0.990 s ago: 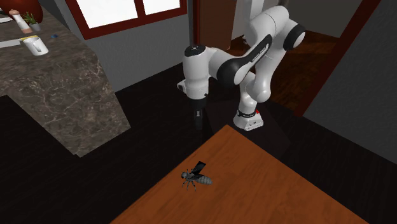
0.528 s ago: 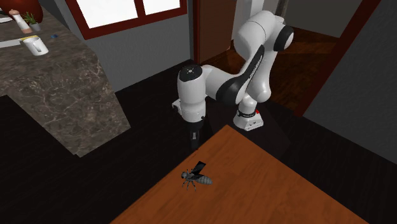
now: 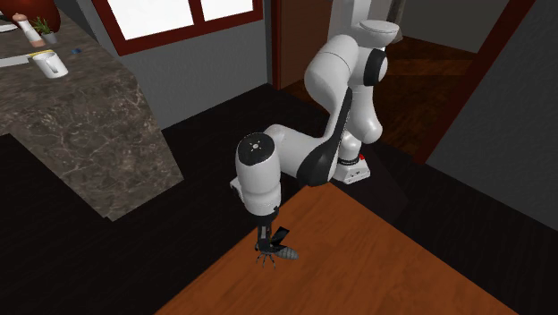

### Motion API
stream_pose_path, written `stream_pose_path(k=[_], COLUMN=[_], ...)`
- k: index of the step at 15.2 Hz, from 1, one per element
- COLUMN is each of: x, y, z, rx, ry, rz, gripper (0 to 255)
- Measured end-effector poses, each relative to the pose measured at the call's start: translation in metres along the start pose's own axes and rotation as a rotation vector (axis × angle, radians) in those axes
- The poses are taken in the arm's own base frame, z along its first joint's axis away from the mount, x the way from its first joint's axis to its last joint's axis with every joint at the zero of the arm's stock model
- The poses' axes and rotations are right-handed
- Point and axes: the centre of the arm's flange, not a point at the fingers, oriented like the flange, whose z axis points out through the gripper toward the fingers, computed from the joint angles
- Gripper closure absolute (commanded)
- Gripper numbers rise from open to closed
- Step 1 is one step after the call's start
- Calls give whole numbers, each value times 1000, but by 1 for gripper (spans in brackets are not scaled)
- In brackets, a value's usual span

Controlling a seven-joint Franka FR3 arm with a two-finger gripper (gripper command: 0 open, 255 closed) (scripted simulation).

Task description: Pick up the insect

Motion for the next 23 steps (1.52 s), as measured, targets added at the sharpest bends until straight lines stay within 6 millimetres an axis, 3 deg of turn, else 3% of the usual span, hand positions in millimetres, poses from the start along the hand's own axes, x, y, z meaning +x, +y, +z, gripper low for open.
stream_pose_path(k=[3,9,10,20,23], x=[1,4,3,3,3], y=[-14,-17,-17,-17,-16], z=[14,46,47,48,38], rx=[-3,-4,-4,-2,-3], ry=[2,2,2,4,3], rz=[2,3,3,3,3], gripper=[0,0,255,255,255])
